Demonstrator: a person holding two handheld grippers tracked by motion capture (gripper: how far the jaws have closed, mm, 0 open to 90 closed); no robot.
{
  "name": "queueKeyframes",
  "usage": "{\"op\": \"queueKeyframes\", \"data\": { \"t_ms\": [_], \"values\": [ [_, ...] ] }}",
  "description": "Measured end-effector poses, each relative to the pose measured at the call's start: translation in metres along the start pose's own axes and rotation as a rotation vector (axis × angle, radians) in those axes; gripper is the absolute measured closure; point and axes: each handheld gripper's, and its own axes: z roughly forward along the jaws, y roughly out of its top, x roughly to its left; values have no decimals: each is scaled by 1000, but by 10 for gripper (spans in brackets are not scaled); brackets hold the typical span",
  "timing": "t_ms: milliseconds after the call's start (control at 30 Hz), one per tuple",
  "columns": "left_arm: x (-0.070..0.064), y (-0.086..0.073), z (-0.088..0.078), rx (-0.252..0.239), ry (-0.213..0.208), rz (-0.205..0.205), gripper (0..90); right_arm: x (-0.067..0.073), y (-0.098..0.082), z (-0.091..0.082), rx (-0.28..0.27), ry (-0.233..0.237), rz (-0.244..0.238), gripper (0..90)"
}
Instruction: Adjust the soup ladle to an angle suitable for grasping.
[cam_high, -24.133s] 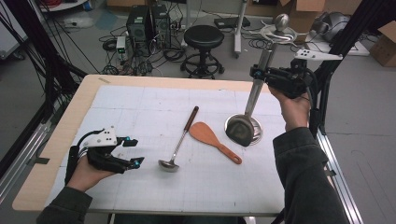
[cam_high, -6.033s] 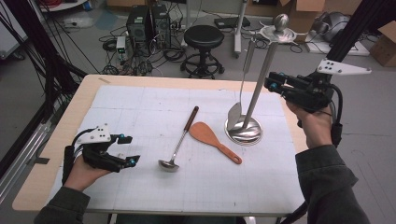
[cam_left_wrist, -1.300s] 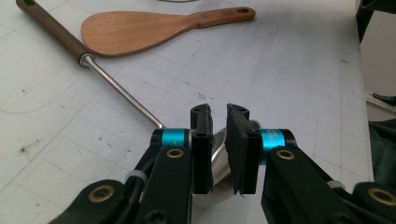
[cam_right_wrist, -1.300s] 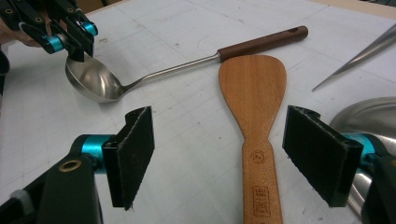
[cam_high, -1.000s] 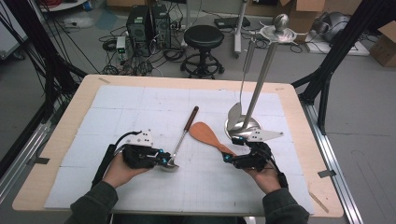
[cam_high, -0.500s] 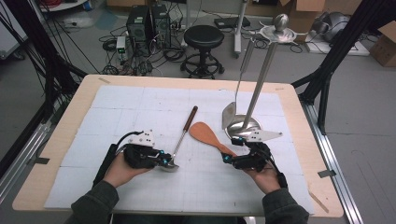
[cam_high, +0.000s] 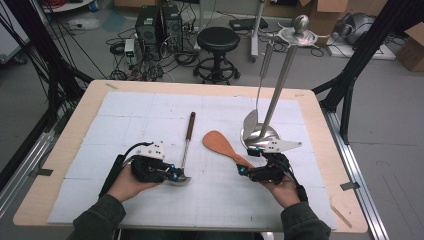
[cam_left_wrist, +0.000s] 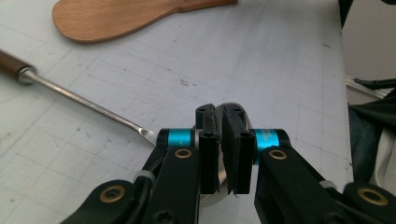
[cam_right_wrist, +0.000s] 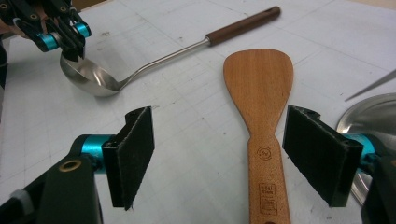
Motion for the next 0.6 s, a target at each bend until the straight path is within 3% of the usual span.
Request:
{"op": "queueKeyframes", "data": {
  "t_ms": [433, 600],
  "values": [
    [3, 2, 8, 7, -7, -22, 828, 1, -1, 2, 8, 5, 3, 240],
    [2, 2, 10, 8, -36, -24, 848, 0, -1, 3, 9, 6, -6, 240]
  ]
}}
